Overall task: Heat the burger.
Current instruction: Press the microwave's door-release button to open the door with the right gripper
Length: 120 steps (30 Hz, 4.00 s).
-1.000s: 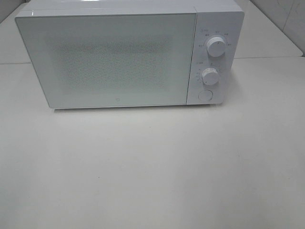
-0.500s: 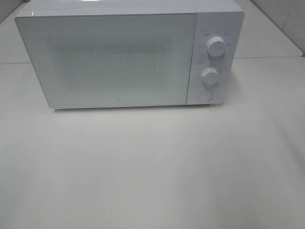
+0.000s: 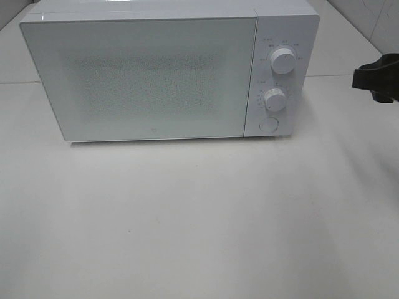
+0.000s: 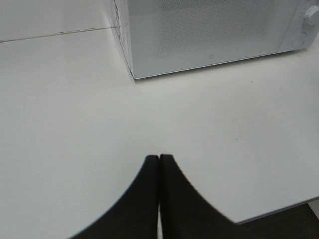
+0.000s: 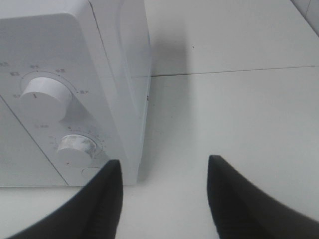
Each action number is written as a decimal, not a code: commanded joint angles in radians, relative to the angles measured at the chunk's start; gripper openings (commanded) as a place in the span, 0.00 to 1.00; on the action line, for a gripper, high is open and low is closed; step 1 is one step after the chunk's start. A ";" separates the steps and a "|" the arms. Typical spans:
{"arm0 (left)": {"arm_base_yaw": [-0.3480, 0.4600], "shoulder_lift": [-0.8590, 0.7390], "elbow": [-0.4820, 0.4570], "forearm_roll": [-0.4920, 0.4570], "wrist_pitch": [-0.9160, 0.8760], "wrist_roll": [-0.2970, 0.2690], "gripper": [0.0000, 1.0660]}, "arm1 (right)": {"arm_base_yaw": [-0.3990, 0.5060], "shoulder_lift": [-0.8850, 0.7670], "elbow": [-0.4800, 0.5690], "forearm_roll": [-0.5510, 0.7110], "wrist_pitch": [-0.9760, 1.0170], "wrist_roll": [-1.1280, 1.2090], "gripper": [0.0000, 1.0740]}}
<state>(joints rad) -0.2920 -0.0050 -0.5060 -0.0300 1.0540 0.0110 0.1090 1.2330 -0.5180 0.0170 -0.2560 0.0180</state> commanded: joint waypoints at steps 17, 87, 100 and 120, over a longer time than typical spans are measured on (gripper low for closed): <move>0.004 -0.021 0.002 0.004 -0.013 0.002 0.00 | 0.024 0.410 0.001 -0.187 -0.418 0.094 0.00; 0.004 -0.021 0.002 0.004 -0.013 0.002 0.00 | 0.219 0.904 -0.225 0.033 -0.721 1.146 0.00; 0.004 -0.021 0.002 0.007 -0.013 0.001 0.00 | 0.219 0.923 -0.309 0.040 -0.821 1.194 0.00; 0.004 -0.021 0.002 0.007 -0.013 0.000 0.00 | 0.219 0.915 -0.382 0.040 -0.831 1.212 0.00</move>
<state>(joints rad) -0.2920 -0.0050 -0.5060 -0.0250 1.0540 0.0110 0.3310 2.1550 -0.7970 0.0540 -0.9030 1.2310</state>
